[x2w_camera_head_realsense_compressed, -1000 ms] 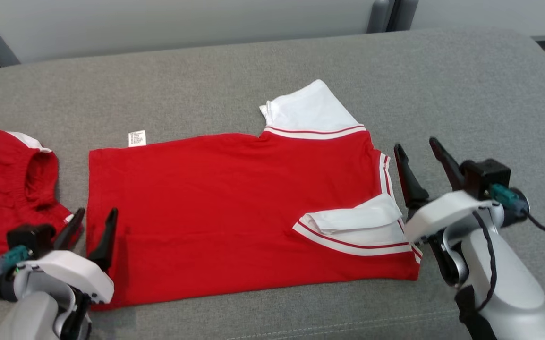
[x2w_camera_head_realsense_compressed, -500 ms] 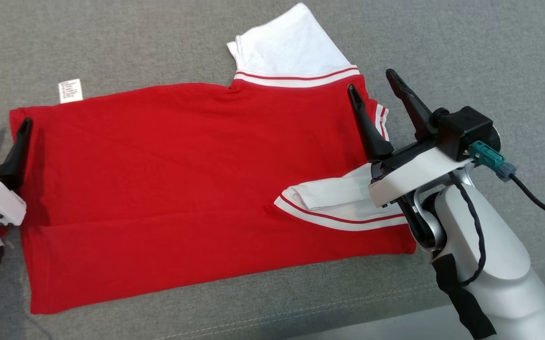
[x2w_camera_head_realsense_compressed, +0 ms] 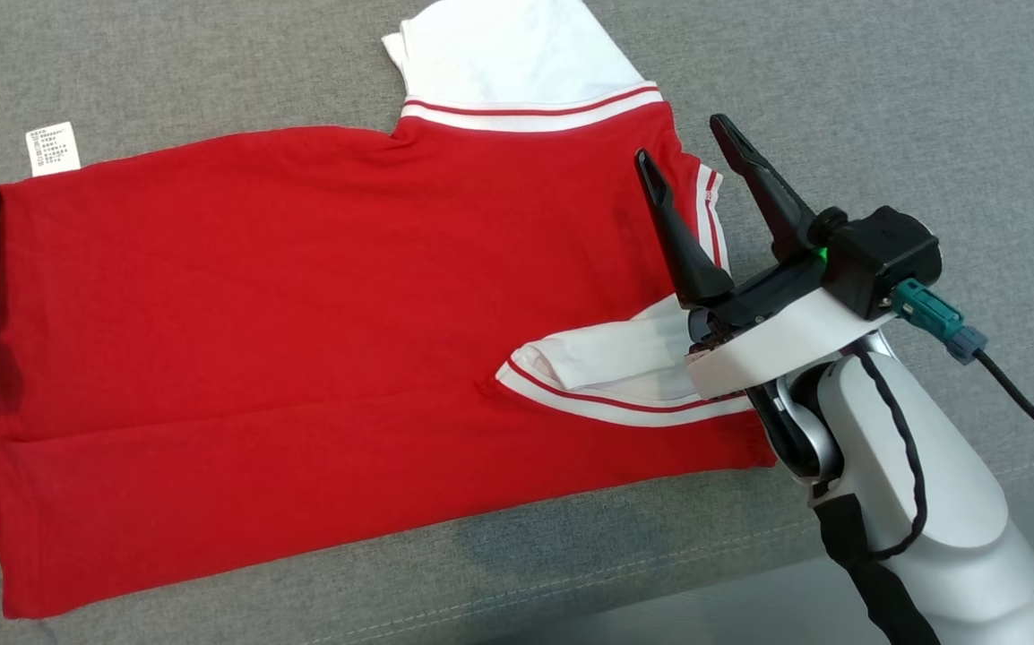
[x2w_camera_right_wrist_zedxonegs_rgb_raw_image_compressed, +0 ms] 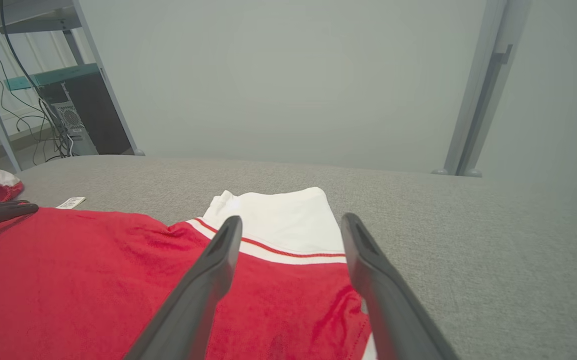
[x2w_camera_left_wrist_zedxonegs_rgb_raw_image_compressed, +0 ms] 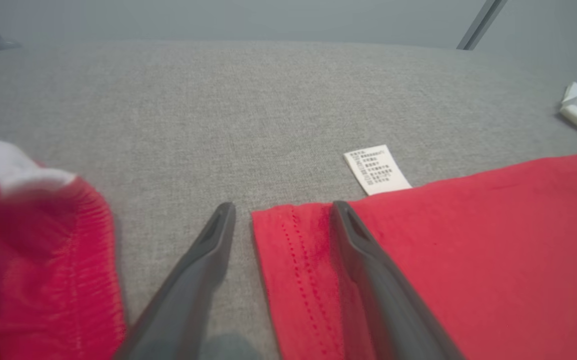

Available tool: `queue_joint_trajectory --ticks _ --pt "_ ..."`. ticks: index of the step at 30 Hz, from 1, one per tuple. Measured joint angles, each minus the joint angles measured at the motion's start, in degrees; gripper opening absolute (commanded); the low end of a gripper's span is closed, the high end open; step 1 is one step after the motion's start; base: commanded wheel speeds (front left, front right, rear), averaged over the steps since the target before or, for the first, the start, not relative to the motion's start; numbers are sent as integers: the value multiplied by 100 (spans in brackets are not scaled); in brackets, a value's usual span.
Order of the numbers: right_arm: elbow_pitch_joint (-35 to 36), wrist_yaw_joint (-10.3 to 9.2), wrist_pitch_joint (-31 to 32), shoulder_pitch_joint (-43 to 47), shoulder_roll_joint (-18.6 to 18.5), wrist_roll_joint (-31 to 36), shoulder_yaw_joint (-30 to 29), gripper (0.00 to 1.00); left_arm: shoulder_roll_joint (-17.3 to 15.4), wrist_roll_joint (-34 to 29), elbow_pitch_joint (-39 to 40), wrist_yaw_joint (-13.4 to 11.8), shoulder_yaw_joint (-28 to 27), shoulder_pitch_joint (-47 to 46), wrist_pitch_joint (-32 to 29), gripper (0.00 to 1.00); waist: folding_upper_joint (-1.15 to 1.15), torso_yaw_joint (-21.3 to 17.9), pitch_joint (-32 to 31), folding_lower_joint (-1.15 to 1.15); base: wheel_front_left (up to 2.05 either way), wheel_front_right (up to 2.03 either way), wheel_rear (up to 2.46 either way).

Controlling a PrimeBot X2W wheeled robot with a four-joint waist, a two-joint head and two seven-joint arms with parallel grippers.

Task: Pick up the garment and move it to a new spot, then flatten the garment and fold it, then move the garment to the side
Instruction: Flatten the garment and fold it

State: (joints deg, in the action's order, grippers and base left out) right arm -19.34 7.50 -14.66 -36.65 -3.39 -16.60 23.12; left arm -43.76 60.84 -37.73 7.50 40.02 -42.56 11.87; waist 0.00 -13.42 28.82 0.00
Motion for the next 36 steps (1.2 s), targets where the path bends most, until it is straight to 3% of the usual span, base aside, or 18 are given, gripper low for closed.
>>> queue_joint_trajectory --ticks 1,3,4,14,29,36 --pt "-2 0 0 -1 1 4 -24 100 -5 27 13 0 57 -16 31 57 0 15 6 0 0 0 0" --pt "-16 -1 0 -17 0 74 -98 100 -16 80 46 0 175 -49 89 6 0 54 22 0 0 0 0" --pt "-53 -1 0 -39 0 110 -136 100 -16 104 60 0 223 -71 112 0 0 74 30 0 0 0 0" --pt "-833 -1 668 -1295 -16 439 -881 100 48 197 434 0 471 -353 280 0 0 407 238 0 0 0 0" --pt "-2366 0 1674 -2750 -34 954 -1642 100 683 -495 1723 0 -86 -364 287 0 0 1406 857 0 0 0 0" --pt "-2735 0 1834 -3101 -78 1062 -1711 100 783 -546 1892 0 -163 -365 288 0 0 1626 1009 0 0 0 0"
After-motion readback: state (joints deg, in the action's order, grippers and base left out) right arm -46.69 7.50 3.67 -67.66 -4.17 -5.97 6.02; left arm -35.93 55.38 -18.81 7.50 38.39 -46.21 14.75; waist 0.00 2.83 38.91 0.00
